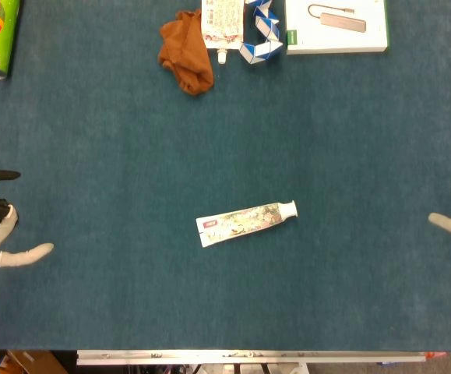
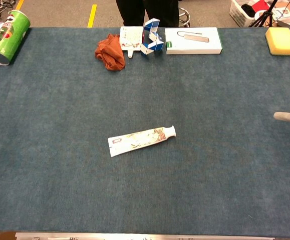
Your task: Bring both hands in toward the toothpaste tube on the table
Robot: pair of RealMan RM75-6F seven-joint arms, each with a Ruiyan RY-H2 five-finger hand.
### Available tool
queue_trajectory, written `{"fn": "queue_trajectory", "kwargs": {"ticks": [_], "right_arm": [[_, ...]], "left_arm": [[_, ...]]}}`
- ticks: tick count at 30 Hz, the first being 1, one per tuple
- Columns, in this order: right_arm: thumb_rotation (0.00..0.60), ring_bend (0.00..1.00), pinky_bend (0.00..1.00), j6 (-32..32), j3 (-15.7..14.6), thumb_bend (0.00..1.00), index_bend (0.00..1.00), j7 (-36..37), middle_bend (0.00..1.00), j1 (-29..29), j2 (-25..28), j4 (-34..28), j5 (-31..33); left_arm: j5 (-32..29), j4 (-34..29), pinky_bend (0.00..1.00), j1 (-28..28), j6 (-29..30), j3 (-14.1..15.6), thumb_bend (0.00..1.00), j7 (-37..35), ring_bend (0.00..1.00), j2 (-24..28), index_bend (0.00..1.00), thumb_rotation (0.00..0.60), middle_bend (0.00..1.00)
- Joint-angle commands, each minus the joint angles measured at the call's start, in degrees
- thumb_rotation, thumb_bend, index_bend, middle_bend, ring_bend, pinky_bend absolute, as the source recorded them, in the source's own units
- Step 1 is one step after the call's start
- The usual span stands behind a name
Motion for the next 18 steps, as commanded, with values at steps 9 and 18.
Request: {"fn": "queue_trajectory", "kwargs": {"ticks": [9,18], "right_arm": [[0.575,0.71,0.07,1.24,-7.25,0.00,1.00,31.65,0.90,8.10,0.22,2.70,-10.19],[0.557,0.71,0.07,4.65,-14.87,0.00,1.00,56.08,0.90,14.92,2.99,5.07,-18.39]], "left_arm": [[2.85,-3.07,0.23,-3.97,-3.39,3.76,0.00,-20.75,0.86,3.08,1.00,0.441,1.00],[7.24,-3.47,0.23,-7.98,-6.66,9.09,0.00,-37.54,0.86,6.20,1.00,0.355,1.00]]}}
